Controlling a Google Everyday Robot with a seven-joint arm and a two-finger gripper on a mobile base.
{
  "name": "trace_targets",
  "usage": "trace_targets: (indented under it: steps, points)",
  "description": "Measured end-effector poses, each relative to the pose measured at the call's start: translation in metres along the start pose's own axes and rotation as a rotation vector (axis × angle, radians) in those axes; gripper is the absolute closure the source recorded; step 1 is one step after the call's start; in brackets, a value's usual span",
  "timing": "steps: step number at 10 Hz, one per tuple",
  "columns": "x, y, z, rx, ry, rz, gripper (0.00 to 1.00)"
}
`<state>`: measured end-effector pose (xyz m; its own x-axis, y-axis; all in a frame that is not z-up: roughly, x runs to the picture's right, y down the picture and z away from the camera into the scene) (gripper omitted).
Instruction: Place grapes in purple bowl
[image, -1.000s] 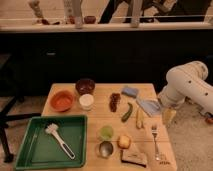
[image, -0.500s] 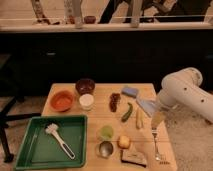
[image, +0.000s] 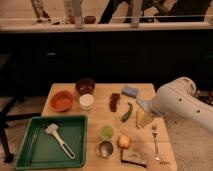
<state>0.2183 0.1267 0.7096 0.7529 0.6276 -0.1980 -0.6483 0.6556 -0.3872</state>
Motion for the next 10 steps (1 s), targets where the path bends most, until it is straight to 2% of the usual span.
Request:
trace_targets:
  steps: [3,5,6,8,10]
  points:
    - [0.0,0.0,0.001,0.002,0.001,0.004,0.2]
    - [-0.003,0.003,0.005,0.02,-0.005,0.054,0.2]
    - [-0.012,0.008,0.01,0.033,-0.009,0.082,0.2]
    - [-0.037,0.023,0.023,0.076,-0.019,0.191,0.2]
    - [-0.067,0.031,0.046,0.076,-0.031,0.296,0.2]
